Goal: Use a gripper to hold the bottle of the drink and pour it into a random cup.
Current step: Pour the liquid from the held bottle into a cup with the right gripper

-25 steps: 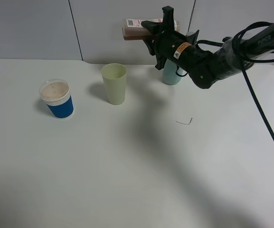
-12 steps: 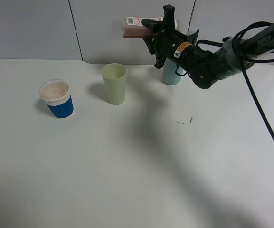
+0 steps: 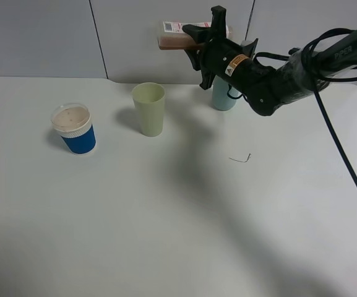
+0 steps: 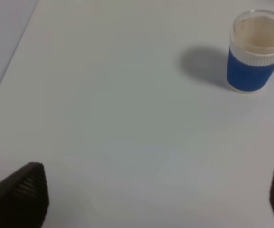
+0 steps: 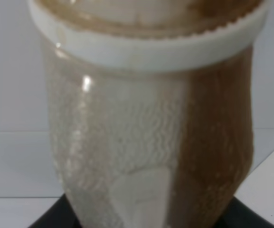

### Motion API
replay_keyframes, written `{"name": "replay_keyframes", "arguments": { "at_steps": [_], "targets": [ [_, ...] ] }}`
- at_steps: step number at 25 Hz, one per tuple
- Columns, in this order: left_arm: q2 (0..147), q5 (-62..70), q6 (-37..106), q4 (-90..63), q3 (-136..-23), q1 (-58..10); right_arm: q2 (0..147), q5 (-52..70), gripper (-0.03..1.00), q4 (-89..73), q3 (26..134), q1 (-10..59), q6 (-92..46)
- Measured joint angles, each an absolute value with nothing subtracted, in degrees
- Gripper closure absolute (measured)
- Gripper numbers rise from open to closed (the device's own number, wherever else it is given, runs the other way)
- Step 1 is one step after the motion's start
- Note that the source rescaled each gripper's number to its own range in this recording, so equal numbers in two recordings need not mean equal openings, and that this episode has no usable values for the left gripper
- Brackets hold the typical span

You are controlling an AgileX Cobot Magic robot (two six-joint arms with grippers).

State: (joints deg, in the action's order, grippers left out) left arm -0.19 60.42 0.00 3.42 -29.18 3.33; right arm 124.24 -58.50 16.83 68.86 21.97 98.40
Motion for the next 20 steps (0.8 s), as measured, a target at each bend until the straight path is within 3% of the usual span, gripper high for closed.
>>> {"name": "replay_keyframes", "arguments": {
  "at_steps": [20],
  "targets": [
    [-0.19,60.42,0.00,3.42,-29.18,3.33,124.24,-58.63,0.96,16.82,68.86,22.87,102.36]
  ]
}}
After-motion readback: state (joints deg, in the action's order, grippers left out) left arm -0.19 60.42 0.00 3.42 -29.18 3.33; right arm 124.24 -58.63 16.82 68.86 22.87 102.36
